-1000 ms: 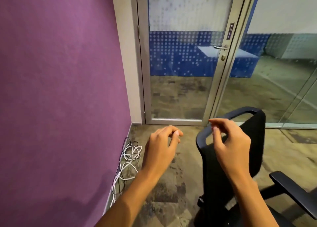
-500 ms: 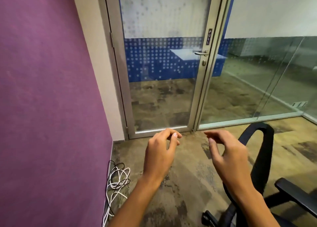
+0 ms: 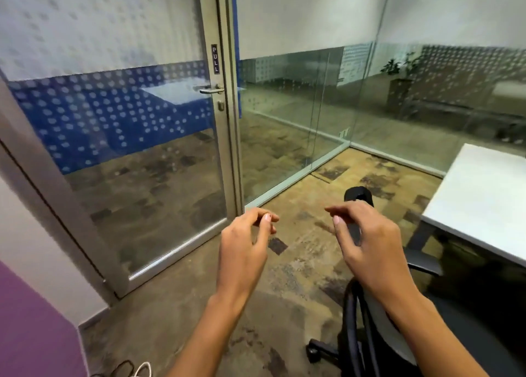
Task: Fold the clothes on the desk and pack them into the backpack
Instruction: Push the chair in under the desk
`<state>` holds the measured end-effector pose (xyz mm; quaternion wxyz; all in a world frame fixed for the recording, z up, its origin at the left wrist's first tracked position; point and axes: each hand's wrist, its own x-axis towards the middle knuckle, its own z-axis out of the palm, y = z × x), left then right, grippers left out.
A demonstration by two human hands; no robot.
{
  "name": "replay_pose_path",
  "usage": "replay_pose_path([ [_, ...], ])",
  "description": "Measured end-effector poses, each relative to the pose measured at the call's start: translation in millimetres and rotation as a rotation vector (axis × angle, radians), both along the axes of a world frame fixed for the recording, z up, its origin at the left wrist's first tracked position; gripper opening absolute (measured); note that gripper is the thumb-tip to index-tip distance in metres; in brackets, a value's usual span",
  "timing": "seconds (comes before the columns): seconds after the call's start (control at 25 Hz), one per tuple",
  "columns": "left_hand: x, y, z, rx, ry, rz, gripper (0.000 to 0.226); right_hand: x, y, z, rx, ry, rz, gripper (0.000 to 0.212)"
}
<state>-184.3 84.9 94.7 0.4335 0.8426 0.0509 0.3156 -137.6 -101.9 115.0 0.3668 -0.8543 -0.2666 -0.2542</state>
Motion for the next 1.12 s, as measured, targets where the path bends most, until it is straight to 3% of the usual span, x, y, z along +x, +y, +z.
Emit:
replay_pose_path([
  [0.16,52.4,1.7,-5.4,-0.005,-0.011,-0.180,0.017,18.2,-1.3,3.6,-0.030,0.029,-0.191,0.017],
  [0.4,158.1,-20.9,-15.6,0.171,-0.006,-0.565,0.017,45.5,-8.8,-9.7,0.038,0.231,-0.597,0.029],
  [0.56,210.1,-36.6,-25.0,0.379,-0.033,-0.820,0.018,56.3,-5.0,-20.9,0.084,0.254,-0.760,0.030],
  [0.8,271.0,-70.2,-40.6,0.439,-0.003,-1.207,0.016,55.8,0.6,-36.2,0.061,0.234,-1.002,0.028],
  [0.92,304.8,-80.9,-53.3,0.716,0.046,-1.432,0.055,47.2,8.5,-47.6,0.070,0.282,-1.131,0.029],
  [1.0,326.3,-85.0,-59.0,0.844,0.125,-1.623,0.083,43.5,17.2,-57.9,0.033,0.314,-1.236,0.041],
  [1.12,352.7,-91.8,-65.1,0.964,0.107,-1.779,0.092,46.4,23.8,-75.4,-0.091,0.464,-1.357,0.061],
])
